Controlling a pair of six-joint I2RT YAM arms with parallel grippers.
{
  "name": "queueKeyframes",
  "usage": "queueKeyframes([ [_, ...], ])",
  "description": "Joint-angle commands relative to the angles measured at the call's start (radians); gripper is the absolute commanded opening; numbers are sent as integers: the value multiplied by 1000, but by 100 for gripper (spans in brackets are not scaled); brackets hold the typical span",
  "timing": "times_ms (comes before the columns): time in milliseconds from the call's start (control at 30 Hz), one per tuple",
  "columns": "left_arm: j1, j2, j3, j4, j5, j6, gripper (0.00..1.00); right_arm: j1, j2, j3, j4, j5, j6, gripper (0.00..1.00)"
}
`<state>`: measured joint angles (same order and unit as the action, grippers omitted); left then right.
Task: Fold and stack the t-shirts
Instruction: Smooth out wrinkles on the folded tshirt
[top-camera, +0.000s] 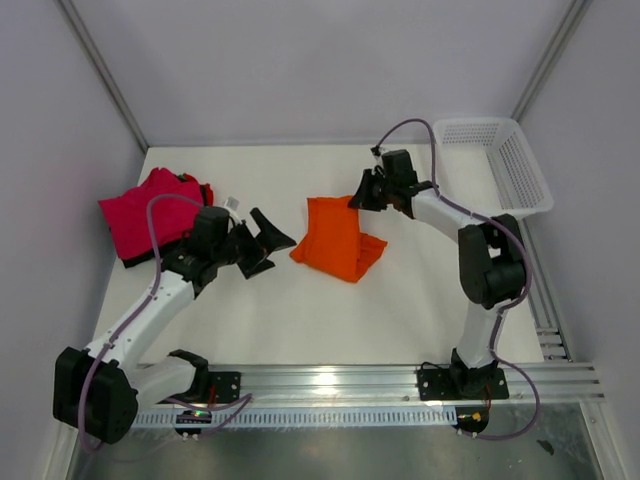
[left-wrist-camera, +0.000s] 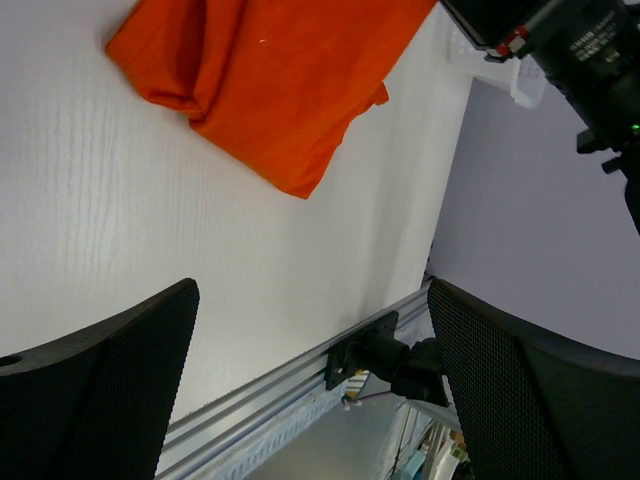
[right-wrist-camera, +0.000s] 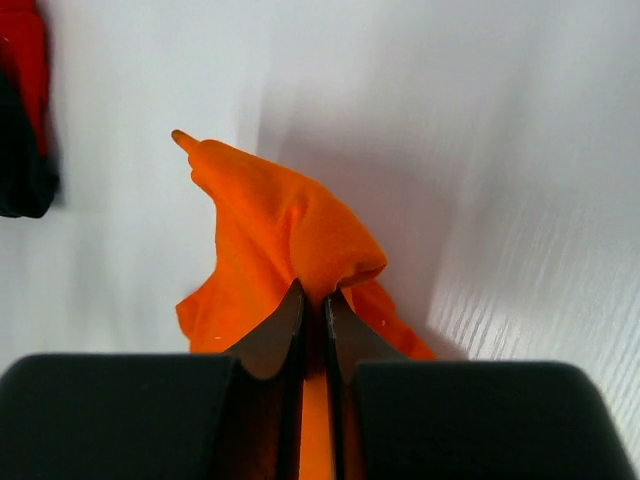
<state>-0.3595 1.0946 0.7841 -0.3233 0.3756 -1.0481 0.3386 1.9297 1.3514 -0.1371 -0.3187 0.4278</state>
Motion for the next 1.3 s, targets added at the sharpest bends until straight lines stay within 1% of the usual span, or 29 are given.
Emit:
queueKeyframes([
  [0, -1, 17, -16, 72, 6, -6, 99, 5, -136, -17, -19, 41, -20, 6],
  [200, -1, 60, -9, 105, 23, -7, 99, 4, -242, -70, -65, 79, -5, 6],
  [467, -1, 122, -2, 156, 32, -12, 99, 20, -426, -150, -133, 113, 32, 6],
  [667, -1, 145, 1, 188, 39, -21, 99, 28, -540, -248, -157, 193, 75, 6],
  [767, -1, 157, 4, 190, 46, -21, 99, 28, -563, -278, -159, 214, 91, 6],
  [867, -1, 169, 6, 190, 52, -23, 99, 27, -548, -290, -164, 222, 101, 6],
  [1033, -1, 151, 4, 173, 46, -23, 99, 28, -537, -345, -118, 224, 140, 6],
  [1267, -1, 133, 23, 133, 45, -7, 99, 30, -482, -333, -98, 240, 146, 6],
])
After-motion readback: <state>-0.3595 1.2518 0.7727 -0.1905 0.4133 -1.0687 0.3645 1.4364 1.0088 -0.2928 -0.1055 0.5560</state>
